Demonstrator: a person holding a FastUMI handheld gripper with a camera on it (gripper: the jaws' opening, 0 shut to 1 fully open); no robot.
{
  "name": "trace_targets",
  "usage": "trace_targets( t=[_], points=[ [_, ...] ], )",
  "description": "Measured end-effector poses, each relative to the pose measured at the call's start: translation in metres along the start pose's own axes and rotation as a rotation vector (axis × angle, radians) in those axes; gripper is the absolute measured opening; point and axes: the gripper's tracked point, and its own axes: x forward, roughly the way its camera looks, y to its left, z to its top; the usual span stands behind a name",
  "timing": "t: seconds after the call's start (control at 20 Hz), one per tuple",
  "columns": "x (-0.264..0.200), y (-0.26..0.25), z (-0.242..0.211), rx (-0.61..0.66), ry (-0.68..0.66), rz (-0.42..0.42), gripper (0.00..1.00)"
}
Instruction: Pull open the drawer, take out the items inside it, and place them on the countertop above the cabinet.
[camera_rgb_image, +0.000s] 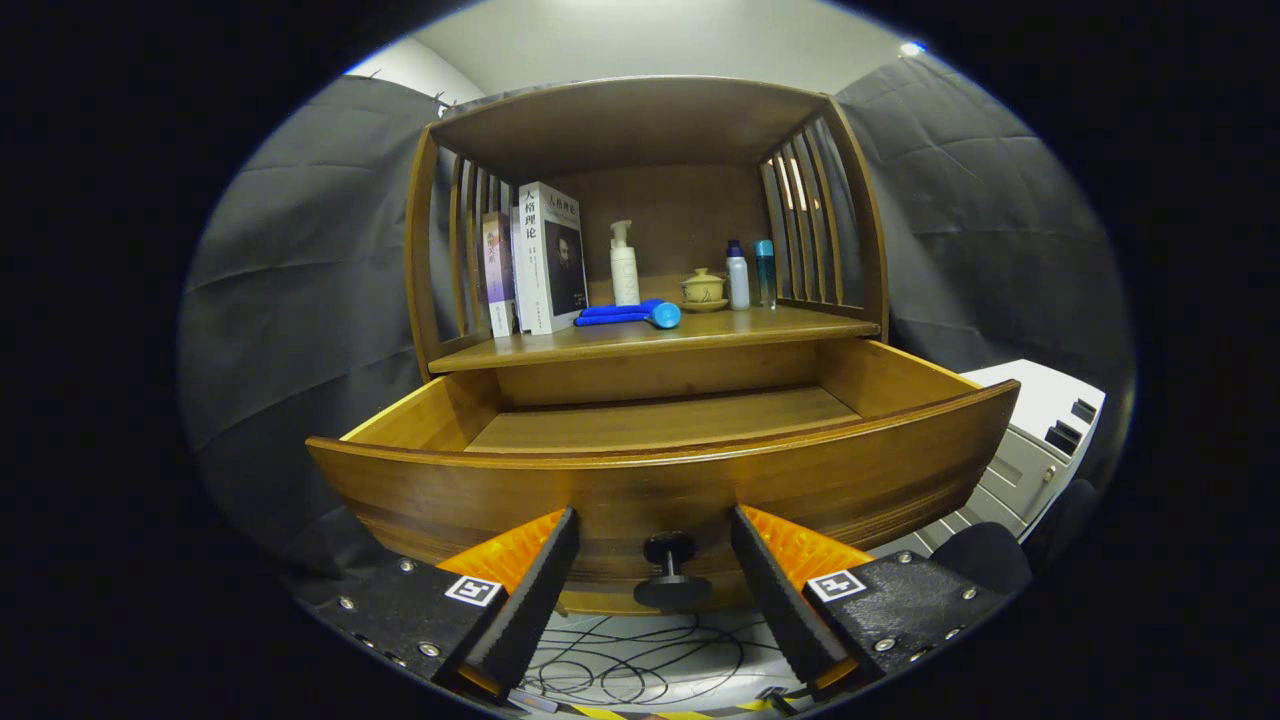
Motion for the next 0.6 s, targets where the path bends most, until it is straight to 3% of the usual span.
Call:
trace_targets(
  t=[0.6],
  points=[
    [0.028, -0.001, 0.011, -0.006, -0.011, 0.011, 0.95]
  ],
)
